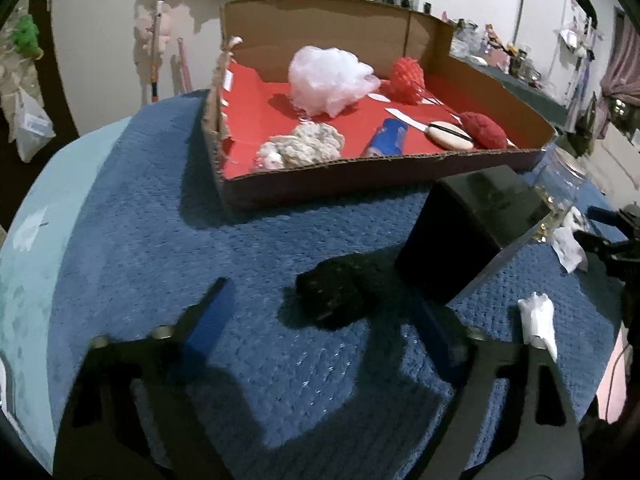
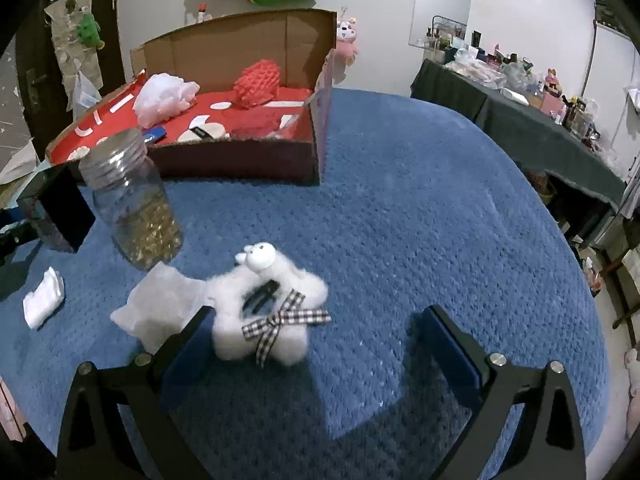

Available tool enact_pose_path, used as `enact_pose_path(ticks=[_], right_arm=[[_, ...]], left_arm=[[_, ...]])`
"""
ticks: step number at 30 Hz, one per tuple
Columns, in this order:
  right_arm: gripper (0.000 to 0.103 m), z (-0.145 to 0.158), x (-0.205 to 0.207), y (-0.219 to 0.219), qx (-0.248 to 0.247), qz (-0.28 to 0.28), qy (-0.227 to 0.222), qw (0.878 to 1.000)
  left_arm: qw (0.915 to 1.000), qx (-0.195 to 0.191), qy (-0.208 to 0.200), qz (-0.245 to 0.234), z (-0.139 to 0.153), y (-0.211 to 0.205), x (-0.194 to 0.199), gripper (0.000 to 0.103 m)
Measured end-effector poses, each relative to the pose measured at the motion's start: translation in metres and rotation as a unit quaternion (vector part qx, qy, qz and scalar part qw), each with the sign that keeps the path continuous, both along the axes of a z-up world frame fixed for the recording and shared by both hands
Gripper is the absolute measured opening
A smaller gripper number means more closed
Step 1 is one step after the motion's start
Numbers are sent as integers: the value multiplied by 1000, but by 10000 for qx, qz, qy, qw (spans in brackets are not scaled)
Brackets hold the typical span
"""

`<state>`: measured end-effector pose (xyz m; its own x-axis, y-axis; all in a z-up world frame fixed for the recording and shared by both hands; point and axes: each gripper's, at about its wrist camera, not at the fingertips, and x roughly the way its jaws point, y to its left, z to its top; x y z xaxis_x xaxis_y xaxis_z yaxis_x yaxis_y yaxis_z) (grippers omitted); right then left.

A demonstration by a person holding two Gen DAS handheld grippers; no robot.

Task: Organize soft objects
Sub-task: 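Grasp the white plush sheep with right tool while left tool grasps black fluffy ball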

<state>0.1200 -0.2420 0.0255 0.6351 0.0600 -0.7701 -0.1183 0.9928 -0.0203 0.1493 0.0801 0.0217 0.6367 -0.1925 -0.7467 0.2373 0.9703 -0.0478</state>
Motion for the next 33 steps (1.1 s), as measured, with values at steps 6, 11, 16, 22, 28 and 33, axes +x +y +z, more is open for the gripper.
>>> enact_pose_path(ticks=[6, 11, 16, 22, 28, 33], right_arm=[[54, 2, 1, 3, 324, 261, -108, 9991], [42, 11, -7, 5, 416, 323, -397, 9978], [42, 29, -21, 9, 547, 417, -626, 9957], [42, 45, -46, 29, 841, 845, -782, 9898], [42, 43, -60, 64, 961, 1373, -746, 9830], [42, 36, -61, 79, 993, 1569, -669, 9803]], left_arm=[[9994, -301, 39, -147, 0, 4, 0, 34], [9991, -374, -126, -144, 7, 5, -11, 33], [9983, -488, -291, -142, 18, 3, -37, 33], [9952, -724, -472, -458, 31, -17, -70, 33], [9914, -808, -482, -906, 35, -44, -83, 33], [9892, -812, -450, -1133, 33, -62, -85, 33]])
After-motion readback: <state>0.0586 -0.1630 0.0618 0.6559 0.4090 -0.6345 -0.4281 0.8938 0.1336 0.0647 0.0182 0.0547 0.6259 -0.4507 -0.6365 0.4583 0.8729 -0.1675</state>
